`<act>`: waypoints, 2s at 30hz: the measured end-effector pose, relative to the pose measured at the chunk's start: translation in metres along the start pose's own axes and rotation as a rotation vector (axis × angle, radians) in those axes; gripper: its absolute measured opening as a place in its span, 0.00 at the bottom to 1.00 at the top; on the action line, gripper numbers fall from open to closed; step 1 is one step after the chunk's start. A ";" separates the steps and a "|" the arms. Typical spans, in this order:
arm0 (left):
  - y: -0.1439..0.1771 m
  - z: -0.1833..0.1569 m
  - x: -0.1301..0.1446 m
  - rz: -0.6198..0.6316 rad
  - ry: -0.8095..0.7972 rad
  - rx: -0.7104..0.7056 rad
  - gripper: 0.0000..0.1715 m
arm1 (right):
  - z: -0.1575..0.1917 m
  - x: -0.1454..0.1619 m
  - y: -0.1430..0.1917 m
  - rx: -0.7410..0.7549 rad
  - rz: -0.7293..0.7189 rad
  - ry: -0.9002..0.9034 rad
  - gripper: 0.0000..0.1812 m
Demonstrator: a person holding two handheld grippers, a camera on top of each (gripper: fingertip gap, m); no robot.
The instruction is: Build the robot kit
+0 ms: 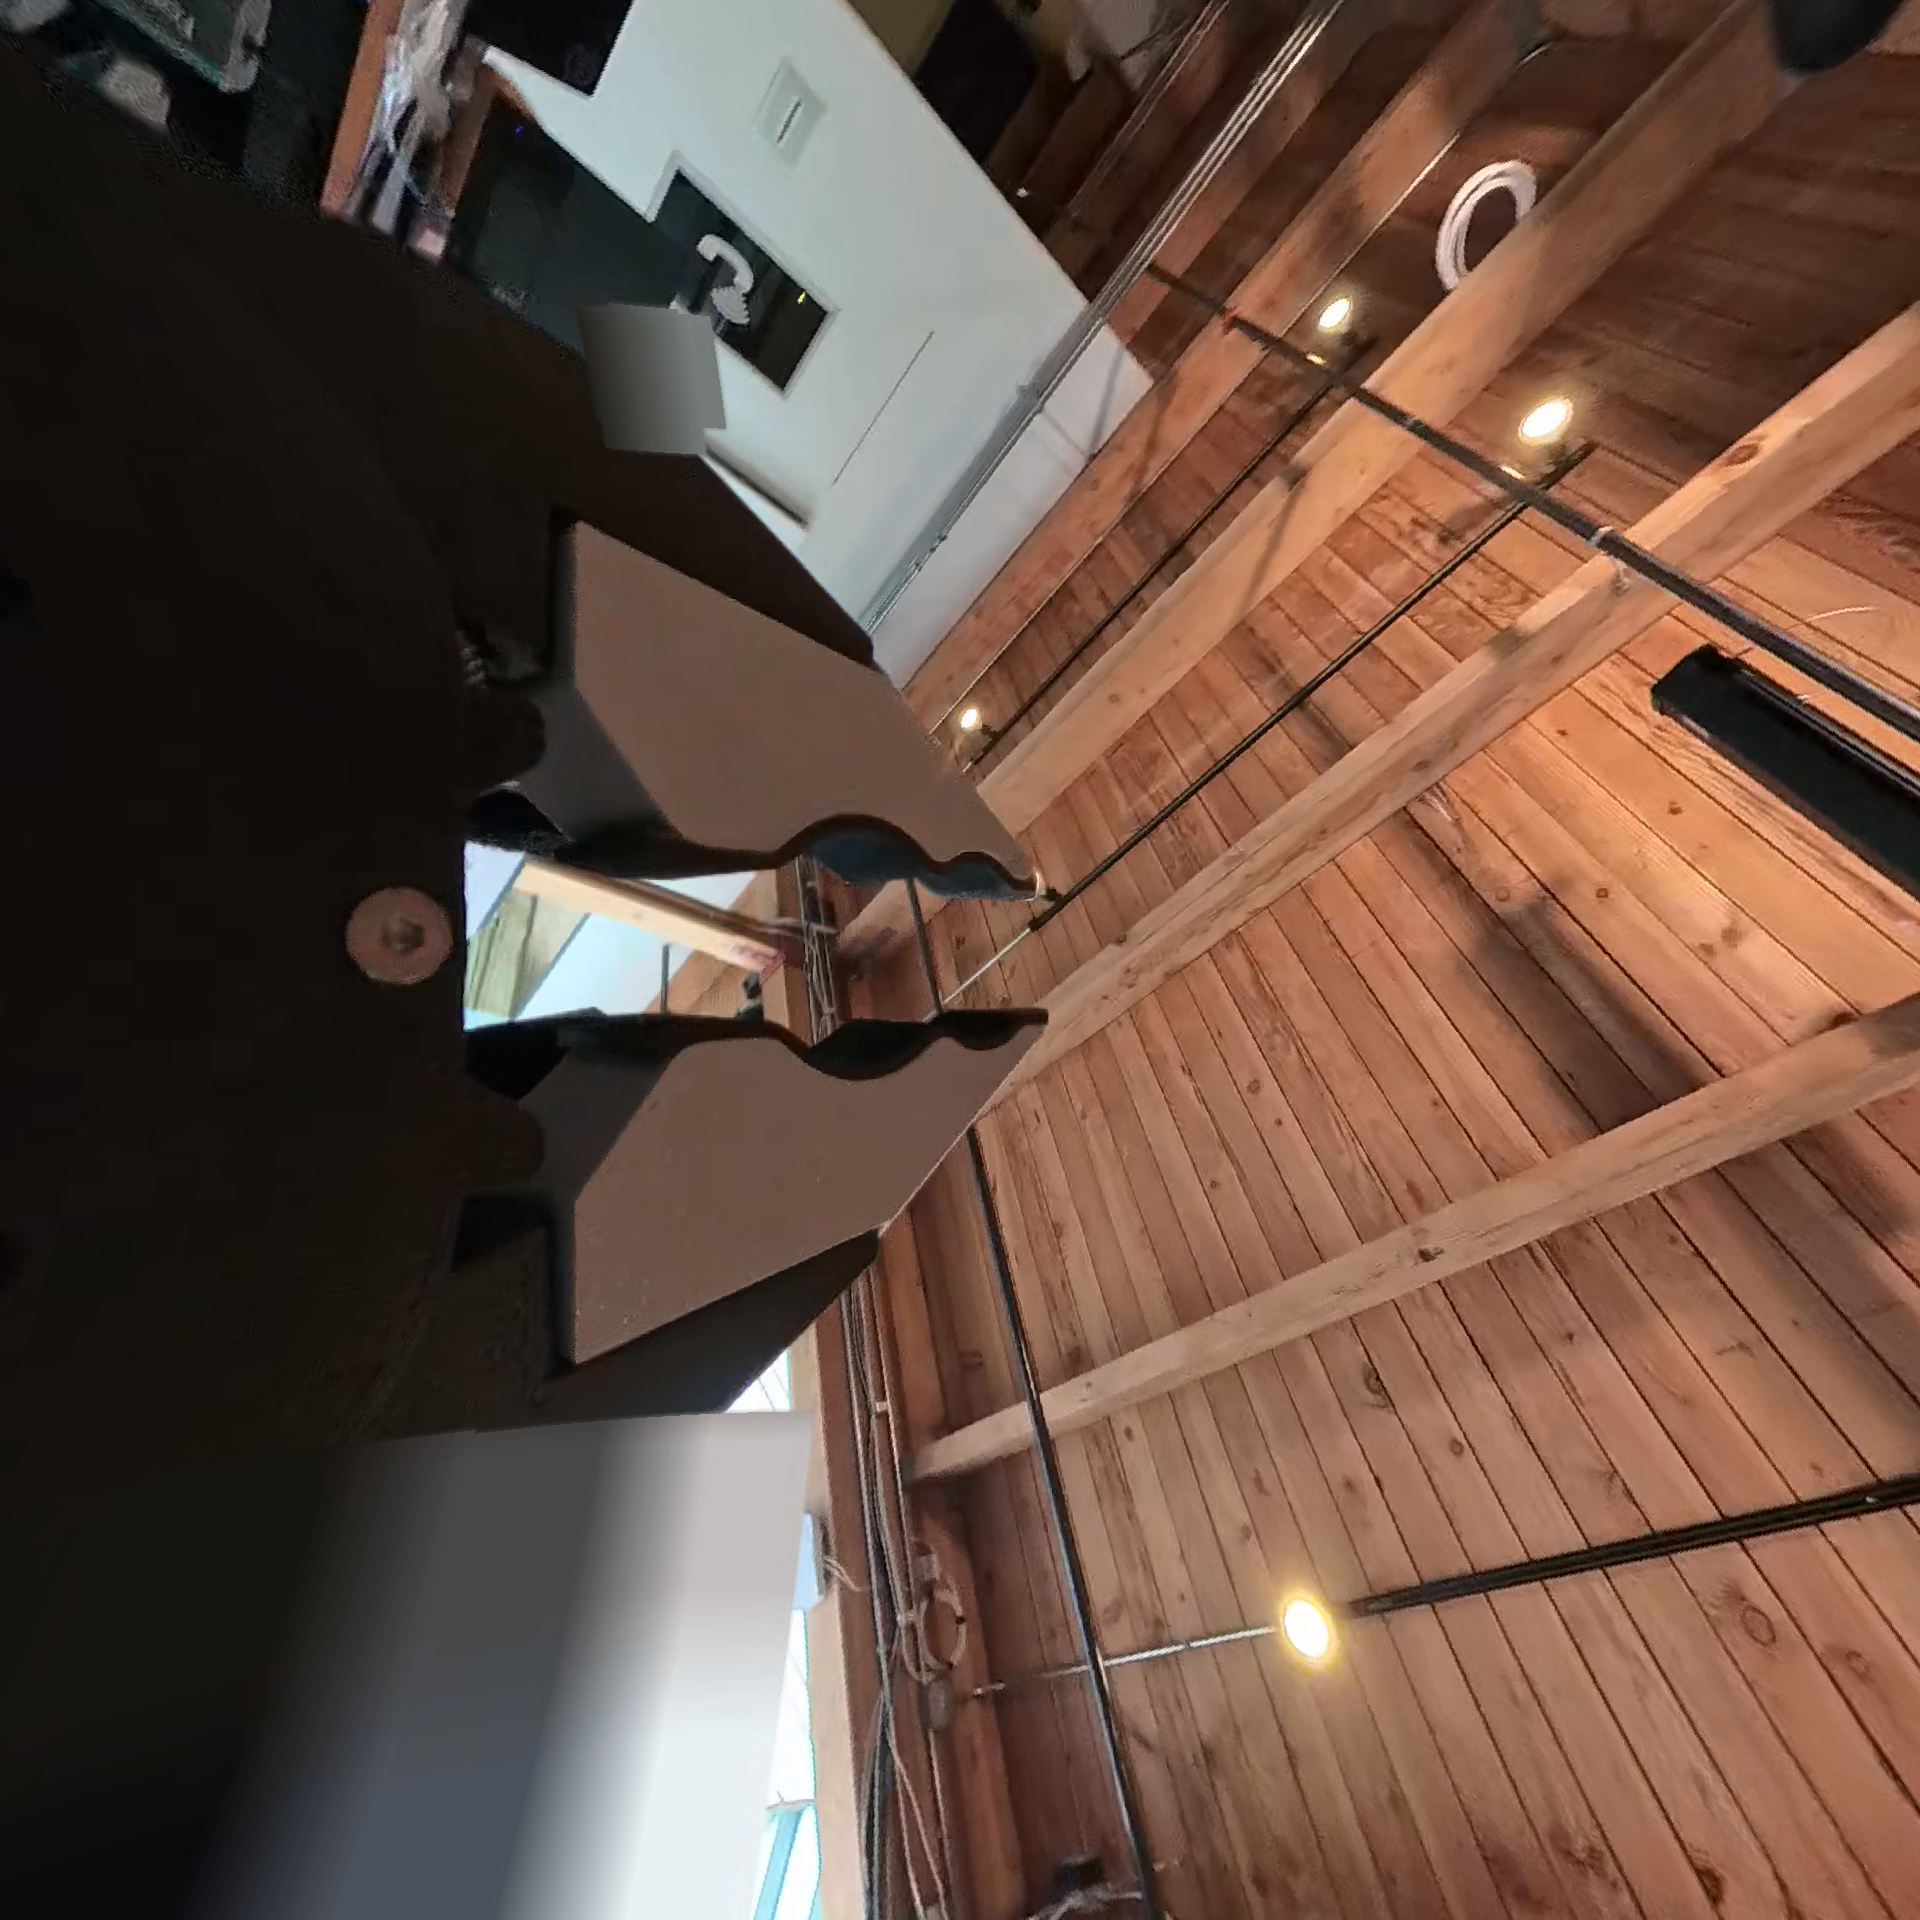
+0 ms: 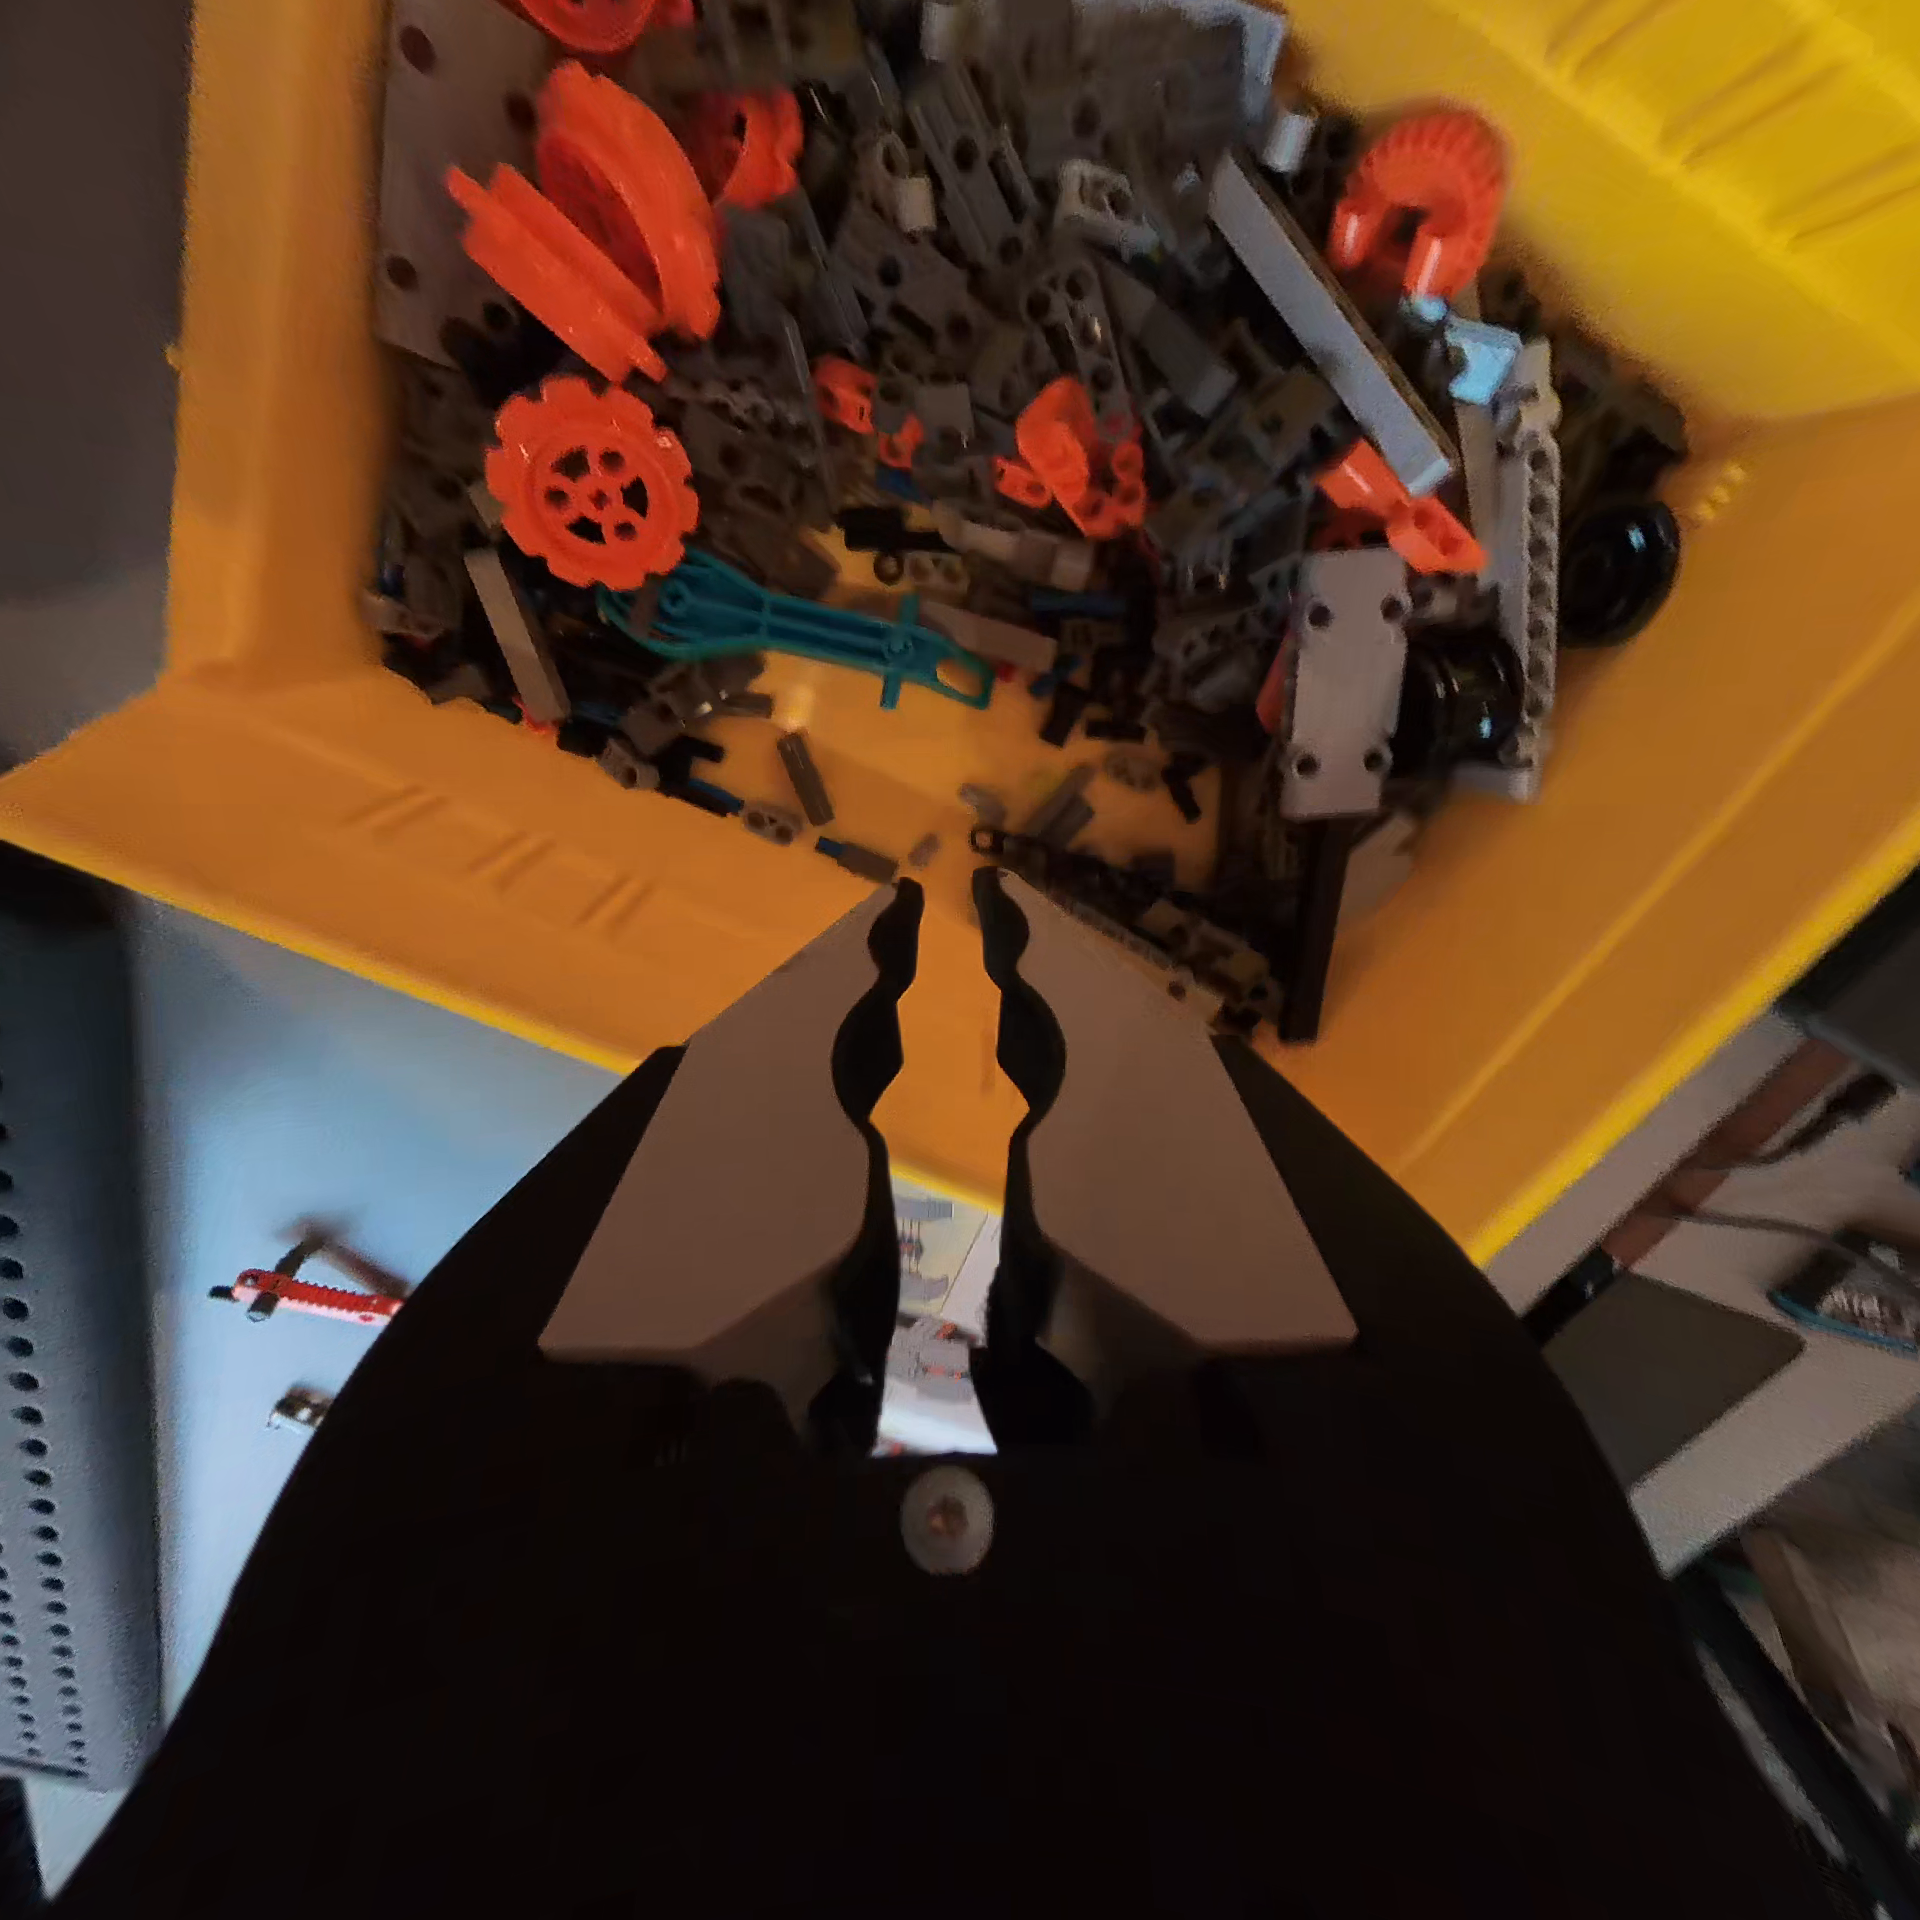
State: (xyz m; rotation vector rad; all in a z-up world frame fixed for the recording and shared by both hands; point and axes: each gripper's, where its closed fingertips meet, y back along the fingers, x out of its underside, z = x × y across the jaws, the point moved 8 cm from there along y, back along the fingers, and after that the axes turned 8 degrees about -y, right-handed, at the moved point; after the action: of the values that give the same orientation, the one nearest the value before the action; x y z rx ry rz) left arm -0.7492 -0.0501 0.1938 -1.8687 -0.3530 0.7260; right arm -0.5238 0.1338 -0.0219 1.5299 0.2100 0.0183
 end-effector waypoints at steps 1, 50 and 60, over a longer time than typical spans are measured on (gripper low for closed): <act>0.000 -0.001 -0.001 -0.003 -0.014 0.000 0.11 | 0.000 -0.004 -0.003 -0.030 -0.013 0.016 0.06; 0.000 0.003 0.003 -0.029 0.009 -0.008 0.13 | 0.015 -0.003 -0.076 -0.211 0.404 0.708 0.10; 0.001 0.003 0.001 -0.030 0.013 -0.001 0.13 | 0.010 0.000 -0.077 -0.248 0.415 0.622 0.00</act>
State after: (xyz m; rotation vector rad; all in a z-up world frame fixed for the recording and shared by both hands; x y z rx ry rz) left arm -0.7500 -0.0481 0.1918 -1.8647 -0.3726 0.6929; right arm -0.5318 0.1202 -0.0980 1.2589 0.3630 0.8275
